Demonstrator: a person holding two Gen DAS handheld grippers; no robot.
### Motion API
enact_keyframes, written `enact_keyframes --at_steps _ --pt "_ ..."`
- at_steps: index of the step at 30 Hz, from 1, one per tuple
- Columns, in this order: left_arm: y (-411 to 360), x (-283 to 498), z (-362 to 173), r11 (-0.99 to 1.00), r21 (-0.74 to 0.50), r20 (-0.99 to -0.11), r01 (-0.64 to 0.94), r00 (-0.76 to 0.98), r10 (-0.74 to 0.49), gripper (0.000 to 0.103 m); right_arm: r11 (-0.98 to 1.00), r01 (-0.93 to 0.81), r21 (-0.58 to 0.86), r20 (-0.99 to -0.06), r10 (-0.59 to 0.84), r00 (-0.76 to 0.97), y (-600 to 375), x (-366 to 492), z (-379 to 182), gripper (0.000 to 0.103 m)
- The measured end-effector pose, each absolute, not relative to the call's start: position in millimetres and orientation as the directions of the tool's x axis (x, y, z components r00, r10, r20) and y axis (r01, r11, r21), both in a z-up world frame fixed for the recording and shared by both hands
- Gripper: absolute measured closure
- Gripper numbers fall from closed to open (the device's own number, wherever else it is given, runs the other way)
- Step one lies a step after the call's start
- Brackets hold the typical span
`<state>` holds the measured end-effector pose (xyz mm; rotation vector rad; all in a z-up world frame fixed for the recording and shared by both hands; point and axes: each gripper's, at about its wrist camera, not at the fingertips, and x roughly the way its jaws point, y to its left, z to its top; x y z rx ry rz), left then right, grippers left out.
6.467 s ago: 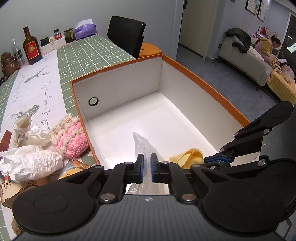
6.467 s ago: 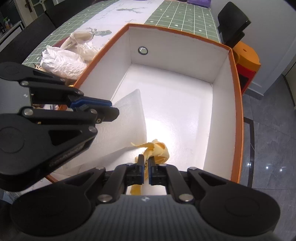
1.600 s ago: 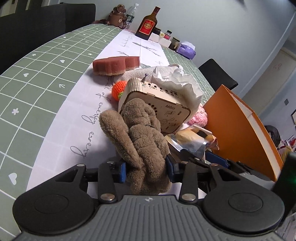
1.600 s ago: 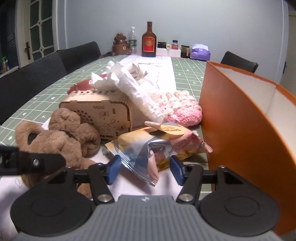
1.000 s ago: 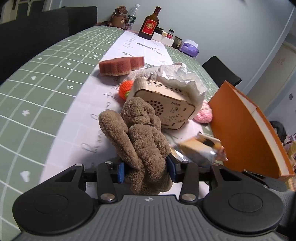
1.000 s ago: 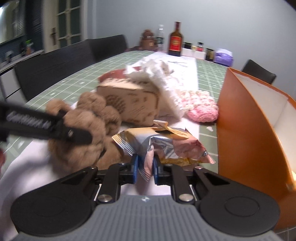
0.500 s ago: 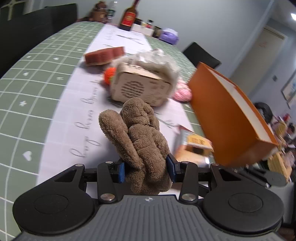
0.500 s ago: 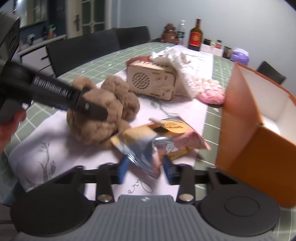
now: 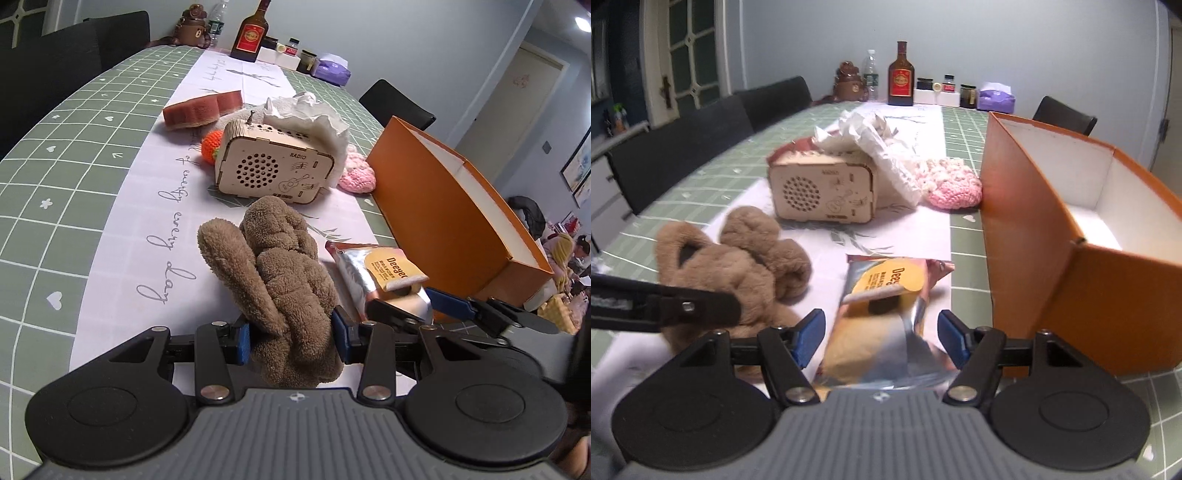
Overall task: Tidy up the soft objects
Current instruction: 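Grasp the Deeyeo snack bag with the right gripper while the left gripper holds the bear, then carry the bear and snack bag over the orange box with both grippers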
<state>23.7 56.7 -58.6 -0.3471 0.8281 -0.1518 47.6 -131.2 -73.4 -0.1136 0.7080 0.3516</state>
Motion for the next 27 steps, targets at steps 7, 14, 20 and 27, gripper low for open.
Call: enact_keyframes --at_steps 7,14,20,27 --pt "56.2 24.9 -60.6 0.935 -0.354 -0.697 -0.007 0.669 -0.259 0.055 0.937 -0.349 -0.001 -0.657 0.263 0.707 -124.2 55.7 -83.7 0.045" --pt "53.2 25.0 -60.4 0.942 -0.336 -0.700 -0.009 0.672 -0.243 0.055 0.926 -0.376 0.008 -0.658 0.288 0.696 -128.1 54.8 -85.7 0.056" --pt "52.0 20.6 -55.0 0.938 -0.346 -0.683 -0.015 0.690 -0.241 0.057 0.911 -0.412 0.001 -0.661 0.310 0.683 -128.7 52.7 -80.3 0.061" --pt "53.3 8.9 -41.6 0.937 -0.350 -0.646 -0.017 0.728 -0.228 0.057 0.888 -0.460 0.008 -0.626 0.363 0.691 -134.8 37.0 -58.0 0.061"
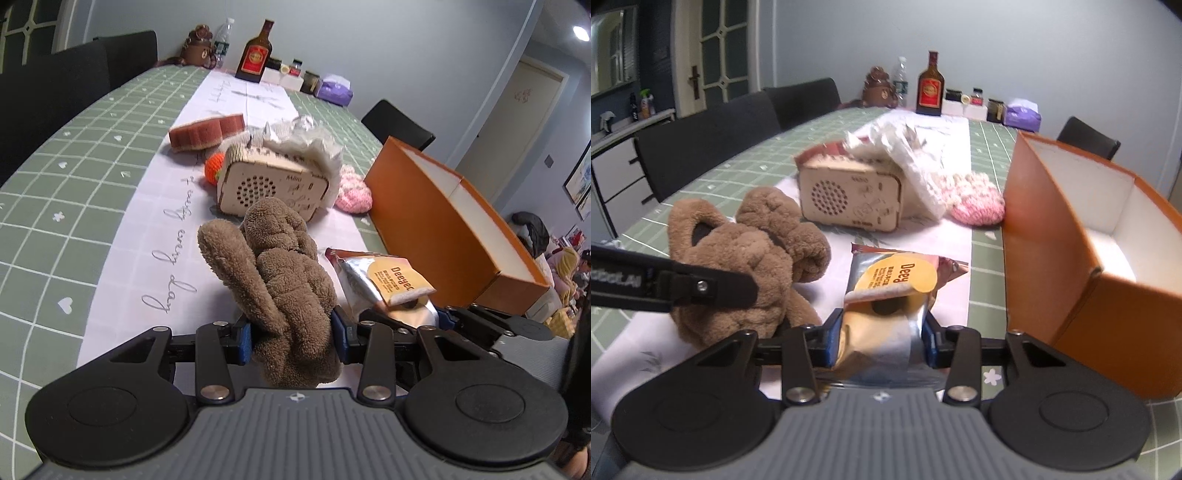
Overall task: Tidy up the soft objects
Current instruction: 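Carry the bear and snack bag over the orange box with both grippers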
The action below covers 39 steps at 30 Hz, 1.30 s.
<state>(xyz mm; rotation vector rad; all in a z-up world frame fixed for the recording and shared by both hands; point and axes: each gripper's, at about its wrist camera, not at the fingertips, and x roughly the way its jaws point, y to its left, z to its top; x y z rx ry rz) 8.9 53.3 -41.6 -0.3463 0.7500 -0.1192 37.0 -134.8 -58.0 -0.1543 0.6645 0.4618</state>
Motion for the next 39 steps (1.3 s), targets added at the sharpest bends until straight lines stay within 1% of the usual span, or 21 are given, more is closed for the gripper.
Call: enact_keyframes --at_steps 7,14,20,25,28,31,35,39 --pt "45.9 -1.1 -12.0 0.935 -0.353 -0.587 0.034 0.770 -0.250 0.057 0.860 -0.510 0.001 -0.575 0.418 0.703 -147.9 22.8 -18.4 0.061" --pt "29.5 8.9 22.3 0.940 -0.330 -0.546 0.085 0.796 -0.263 0.057 0.862 -0.504 -0.058 -0.520 0.405 0.752 -172.4 24.3 23.6 0.061" --pt "8.4 32.6 48.9 0.920 -0.355 -0.505 0.167 0.793 -0.339 0.057 0.870 -0.491 -0.050 -0.526 0.395 0.753 -204.7 43.0 51.5 0.061" --pt "-22.0 59.0 68.1 0.911 -0.338 -0.487 0.237 0.784 -0.385 0.057 0.888 -0.452 -0.091 -0.534 0.339 0.775 -234.4 62.3 69.5 0.061" --pt "-46.6 78.2 76.2 0.903 -0.317 -0.498 0.289 0.760 -0.418 0.057 0.896 -0.428 -0.118 -0.560 0.296 0.774 -254.1 78.8 74.5 0.061" --pt "-74.4 96.1 79.7 0.898 -0.277 -0.527 0.343 0.727 -0.440 0.057 0.903 -0.409 -0.134 -0.594 0.257 0.762 -273.8 96.5 74.4 0.061" --pt "-110.3 126.5 76.8 0.886 -0.227 -0.597 0.405 0.661 -0.455 0.057 0.906 -0.394 -0.155 -0.641 0.211 0.738 -297.4 121.6 65.8 0.061" --pt "-143.9 157.7 66.0 0.890 -0.158 -0.669 0.428 0.617 -0.415 0.057 0.906 -0.396 -0.151 -0.699 0.186 0.691 -315.8 150.6 47.5 0.061"
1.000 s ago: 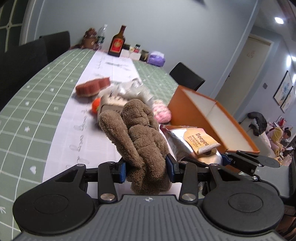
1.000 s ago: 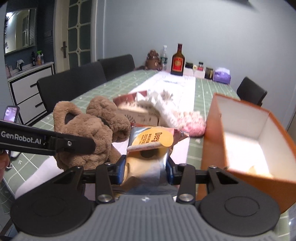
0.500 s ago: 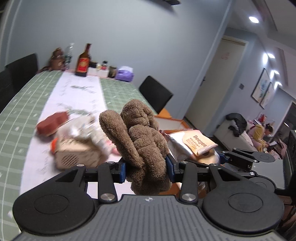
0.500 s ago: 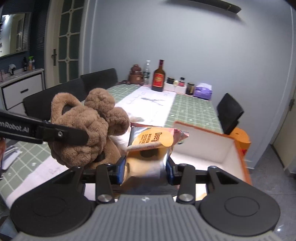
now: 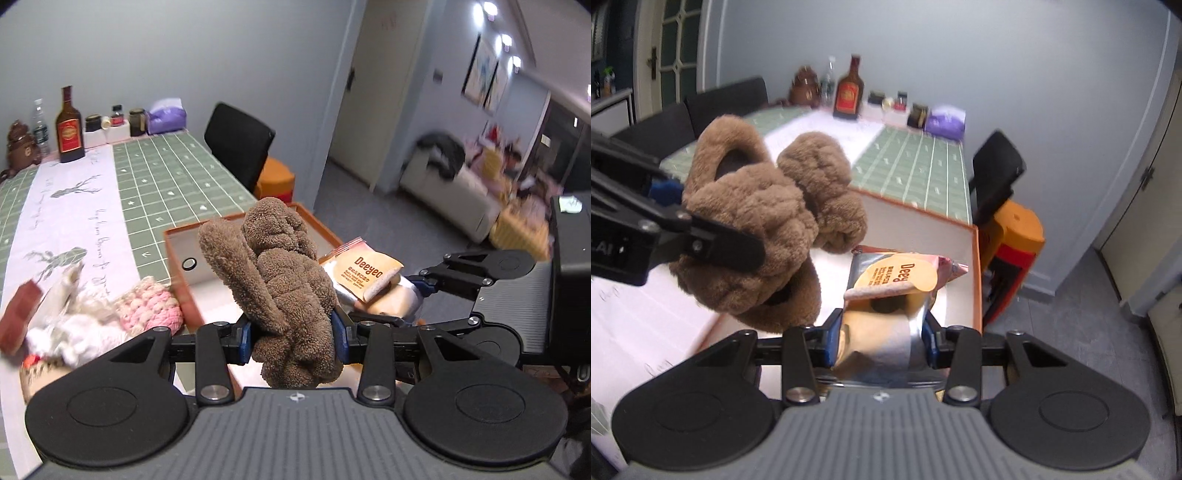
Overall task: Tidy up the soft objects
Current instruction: 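Carry the bear and snack bag over the orange box with both grippers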
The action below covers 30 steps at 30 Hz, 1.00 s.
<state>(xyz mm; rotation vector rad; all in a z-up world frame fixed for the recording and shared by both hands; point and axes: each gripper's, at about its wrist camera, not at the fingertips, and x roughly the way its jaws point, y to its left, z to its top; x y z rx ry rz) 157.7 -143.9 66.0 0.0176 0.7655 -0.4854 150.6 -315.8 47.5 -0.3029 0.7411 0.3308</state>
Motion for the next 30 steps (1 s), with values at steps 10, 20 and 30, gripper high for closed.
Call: enact_keyframes --at_steps 10,20,30 --pt "-175.3 222.0 19.1 0.924 -0.062 -0.813 0.378 0.518 -0.266 0.057 0.862 -0.478 -0.168 -0.788 0.174 0.591 -305.9 201.5 -4.3 0.061" --pt "-186.3 245.6 -10.6 0.931 -0.027 -0.884 0.364 0.425 -0.192 0.056 0.814 -0.540 -0.213 -0.847 0.122 0.518 -292.2 230.3 -39.4 0.061" --pt "-188.6 244.4 -9.5 0.923 0.006 -0.885 0.384 0.432 -0.174 0.046 0.812 -0.541 -0.218 -0.869 0.091 0.487 -290.9 242.9 -43.5 0.055"
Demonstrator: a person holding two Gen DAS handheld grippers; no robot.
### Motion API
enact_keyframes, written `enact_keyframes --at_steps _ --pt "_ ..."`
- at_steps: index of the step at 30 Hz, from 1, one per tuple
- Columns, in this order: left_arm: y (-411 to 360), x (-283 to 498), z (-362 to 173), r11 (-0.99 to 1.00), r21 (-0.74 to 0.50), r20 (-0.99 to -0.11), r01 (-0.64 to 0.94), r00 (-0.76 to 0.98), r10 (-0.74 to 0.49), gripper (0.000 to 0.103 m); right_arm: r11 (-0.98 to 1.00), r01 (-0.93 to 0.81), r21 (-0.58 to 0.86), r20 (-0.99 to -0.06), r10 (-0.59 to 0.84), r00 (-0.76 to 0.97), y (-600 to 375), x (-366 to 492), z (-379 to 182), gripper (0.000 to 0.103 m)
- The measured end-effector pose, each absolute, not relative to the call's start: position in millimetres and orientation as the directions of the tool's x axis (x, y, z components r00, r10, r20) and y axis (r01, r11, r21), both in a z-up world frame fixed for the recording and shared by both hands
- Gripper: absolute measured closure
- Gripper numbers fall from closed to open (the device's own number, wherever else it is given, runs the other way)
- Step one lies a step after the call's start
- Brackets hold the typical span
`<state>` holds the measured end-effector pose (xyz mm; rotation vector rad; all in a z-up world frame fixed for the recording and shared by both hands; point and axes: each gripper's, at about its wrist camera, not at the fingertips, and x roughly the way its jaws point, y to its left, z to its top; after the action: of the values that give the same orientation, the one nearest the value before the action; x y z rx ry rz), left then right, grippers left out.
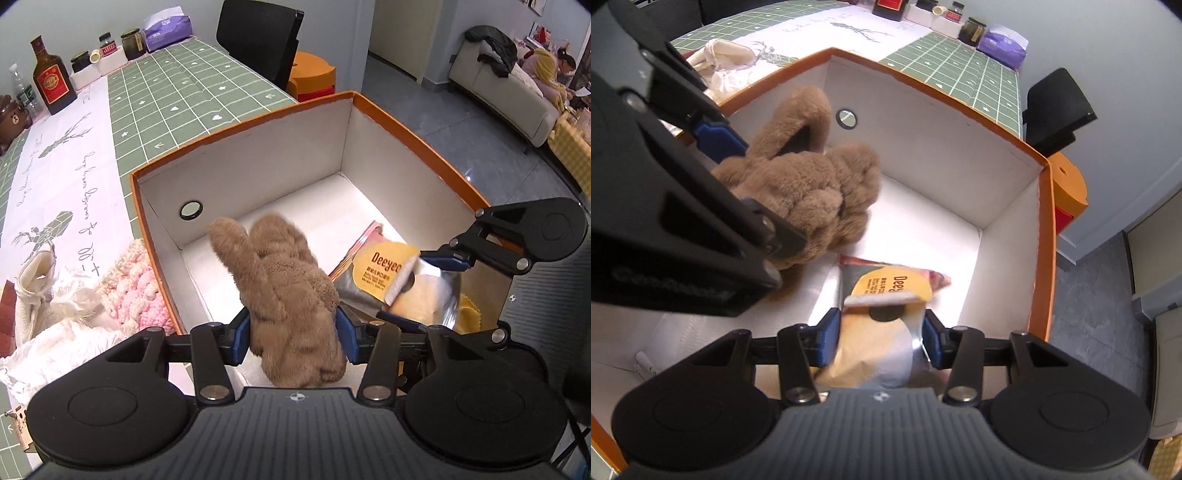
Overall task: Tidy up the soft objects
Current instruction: 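Carry the bear and snack bag over the orange box with both grippers, then open both grippers to drop the bear and snack bag into the box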
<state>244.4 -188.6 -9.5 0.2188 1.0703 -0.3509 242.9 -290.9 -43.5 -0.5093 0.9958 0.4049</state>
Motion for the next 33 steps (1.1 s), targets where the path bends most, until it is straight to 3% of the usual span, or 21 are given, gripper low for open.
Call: enact_keyframes --at_steps 4,11,24,33 --pt "-182.9 240.2 -0.9 0.927 0.023 -0.869 0.373 0.465 -0.165 0.044 0.818 -0.526 -0.234 -0.852 0.088 0.516 -291.2 237.0 -36.6 0.045" --pt "-170.6 226.7 24.6 0.932 0.042 -0.817 0.361 0.550 -0.176 0.041 0.827 -0.529 -0.193 -0.825 0.155 0.544 -282.7 223.0 -15.1 0.046" --pt "-125.9 193.8 46.6 0.944 0.020 -0.716 0.330 0.664 -0.217 0.046 0.808 -0.587 -0.059 -0.797 0.316 0.515 -242.6 224.0 -13.2 0.089" --pt "-102.2 182.3 41.6 0.954 0.023 -0.713 0.300 0.674 -0.195 0.046 0.820 -0.572 -0.023 -0.845 0.290 0.450 -228.2 244.2 -30.5 0.090"
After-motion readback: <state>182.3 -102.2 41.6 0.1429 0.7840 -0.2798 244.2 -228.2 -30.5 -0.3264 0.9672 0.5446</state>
